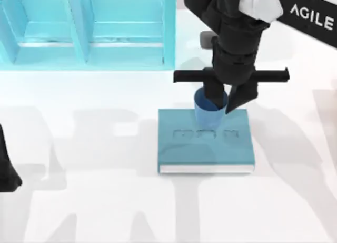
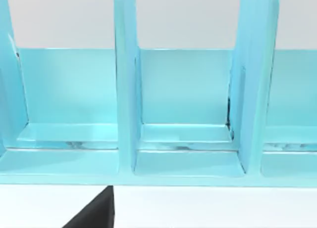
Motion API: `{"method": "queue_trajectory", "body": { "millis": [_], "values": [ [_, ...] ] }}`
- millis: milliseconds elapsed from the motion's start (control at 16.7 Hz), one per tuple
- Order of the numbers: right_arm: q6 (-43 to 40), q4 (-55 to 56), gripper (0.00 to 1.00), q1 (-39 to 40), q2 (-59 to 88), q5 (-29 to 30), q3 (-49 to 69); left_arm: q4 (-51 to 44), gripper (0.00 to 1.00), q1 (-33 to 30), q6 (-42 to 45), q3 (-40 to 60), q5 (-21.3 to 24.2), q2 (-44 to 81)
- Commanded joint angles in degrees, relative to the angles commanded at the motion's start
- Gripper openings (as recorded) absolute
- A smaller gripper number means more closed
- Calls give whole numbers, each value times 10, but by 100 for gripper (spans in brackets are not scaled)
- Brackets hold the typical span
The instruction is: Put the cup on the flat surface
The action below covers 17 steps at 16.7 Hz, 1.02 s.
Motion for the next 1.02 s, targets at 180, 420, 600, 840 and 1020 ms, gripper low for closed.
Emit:
{"method": "queue_trajectory", "body": {
  "millis": [180,420,600,840,1020],
  "values": [
    [0,-9,0,-1,-1,-1,9,0,100,0,0,0,0,0],
    [-4,-12,0,-3,7,-1,15,0,100,0,0,0,0,0],
    [-31,-45,0,-25,44,-2,73,0,100,0,0,0,0,0],
    [-88,-118,0,-83,123,-6,232,0,100,0,0,0,0,0],
    [-137,-177,0,-135,186,-9,376,0,100,0,0,0,0,0]
  ]
}}
